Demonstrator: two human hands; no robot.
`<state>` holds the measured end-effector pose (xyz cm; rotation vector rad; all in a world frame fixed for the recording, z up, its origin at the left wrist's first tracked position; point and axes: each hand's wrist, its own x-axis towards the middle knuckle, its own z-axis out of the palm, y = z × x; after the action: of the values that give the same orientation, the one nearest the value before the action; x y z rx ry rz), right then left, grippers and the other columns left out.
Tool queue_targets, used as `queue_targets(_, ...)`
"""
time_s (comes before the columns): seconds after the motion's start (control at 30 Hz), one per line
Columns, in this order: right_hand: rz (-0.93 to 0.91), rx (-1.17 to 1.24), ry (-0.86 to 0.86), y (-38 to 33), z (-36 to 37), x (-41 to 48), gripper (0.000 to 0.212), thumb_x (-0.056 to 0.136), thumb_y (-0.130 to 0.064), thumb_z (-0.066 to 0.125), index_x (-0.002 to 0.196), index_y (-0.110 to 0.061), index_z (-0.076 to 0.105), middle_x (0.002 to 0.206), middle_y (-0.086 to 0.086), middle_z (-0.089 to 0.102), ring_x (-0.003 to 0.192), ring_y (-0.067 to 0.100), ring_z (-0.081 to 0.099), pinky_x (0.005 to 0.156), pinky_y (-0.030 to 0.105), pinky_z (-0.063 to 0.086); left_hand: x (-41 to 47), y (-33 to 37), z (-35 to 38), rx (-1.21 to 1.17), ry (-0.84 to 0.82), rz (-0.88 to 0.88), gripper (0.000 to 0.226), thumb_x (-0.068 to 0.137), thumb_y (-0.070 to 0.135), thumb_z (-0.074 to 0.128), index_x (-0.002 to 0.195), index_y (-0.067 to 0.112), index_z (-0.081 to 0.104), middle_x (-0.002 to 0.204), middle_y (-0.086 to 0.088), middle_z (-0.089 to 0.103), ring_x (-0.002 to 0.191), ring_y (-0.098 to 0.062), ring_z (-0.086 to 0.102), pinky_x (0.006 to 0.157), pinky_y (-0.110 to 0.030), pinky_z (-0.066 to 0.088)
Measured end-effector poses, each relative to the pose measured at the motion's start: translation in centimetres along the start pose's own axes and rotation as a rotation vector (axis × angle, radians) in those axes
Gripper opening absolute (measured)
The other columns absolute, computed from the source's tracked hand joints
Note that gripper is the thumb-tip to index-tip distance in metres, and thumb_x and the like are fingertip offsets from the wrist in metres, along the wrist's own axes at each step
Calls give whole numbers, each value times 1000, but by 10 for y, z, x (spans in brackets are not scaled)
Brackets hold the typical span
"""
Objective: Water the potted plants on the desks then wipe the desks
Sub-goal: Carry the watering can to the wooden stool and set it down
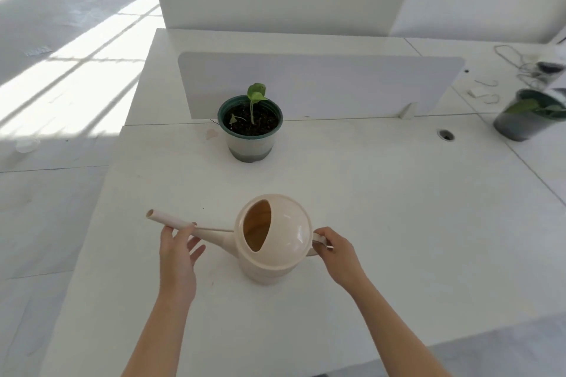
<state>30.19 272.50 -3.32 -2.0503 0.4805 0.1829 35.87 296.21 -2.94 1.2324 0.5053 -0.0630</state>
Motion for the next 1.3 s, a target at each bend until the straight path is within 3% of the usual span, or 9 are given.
queue_targets(0.13,46,48,107,4,-11,-25,34,88,-7,48,74,-38,54,85,12,61,86,30,59,75,36,46,-5,6,10,16,-114,18,18,92,13,45,108,20,45,99,2,56,90,-15,55,78,-28,43)
queue_targets(0.3,108,100,253,19,-36,-77,29,89,-9,49,80,-36,57,92,15,64,92,33,59,83,44,48,-27,5,39,77,-290,-13,14,93,14,45,99,25,50,96,2,58,89,-13,57,78,-28,44)
queue_targets(0.5,216,171,494,58,-67,-161,22,90,-8,47,89,-27,58,95,13,64,93,28,57,74,29,43,-82,-19,85,194,-527,-69,17,94,14,44,110,18,45,95,1,61,91,-18,58,81,-33,45)
queue_targets(0.6,268,191,622,87,-81,-211,20,89,-8,49,100,-19,61,96,12,65,94,27,59,79,30,45,-124,-38,106,268,-651,-82,14,93,14,44,106,16,48,97,-1,61,91,-20,59,78,-33,45)
queue_targets(0.73,285,247,803,126,-99,-285,30,88,-6,51,84,-34,58,87,8,64,87,27,60,67,14,43,-195,-71,127,335,-812,-101,11,92,14,44,88,21,52,98,-2,61,90,-20,59,78,-33,45)
queue_targets(0.97,343,228,1003,203,-132,-431,41,88,-3,50,75,-43,51,79,-11,61,80,9,56,69,18,42,-342,-152,134,394,-962,-137,14,91,12,43,83,17,53,91,-4,60,89,-21,58,77,-32,45)
queue_targets(1.07,376,239,1085,227,-142,-480,41,88,-3,50,77,-43,51,81,-11,60,81,6,56,68,17,41,-393,-175,136,415,-1047,-145,14,92,14,42,84,18,54,94,-6,59,88,-20,57,75,-32,45)
queue_targets(1.23,461,291,1240,264,-152,-550,26,88,-2,50,97,-24,61,90,-5,61,83,-2,54,69,9,40,-467,-204,145,476,-1192,-171,10,94,15,42,94,15,51,91,-4,57,84,-18,57,75,-32,45)
queue_targets(1.3,497,312,1285,278,-157,-567,26,88,-1,49,106,-16,62,93,-4,60,84,4,54,74,17,40,-489,-216,151,498,-1229,-189,11,94,15,42,99,14,52,90,-3,58,84,-18,58,76,-32,46)
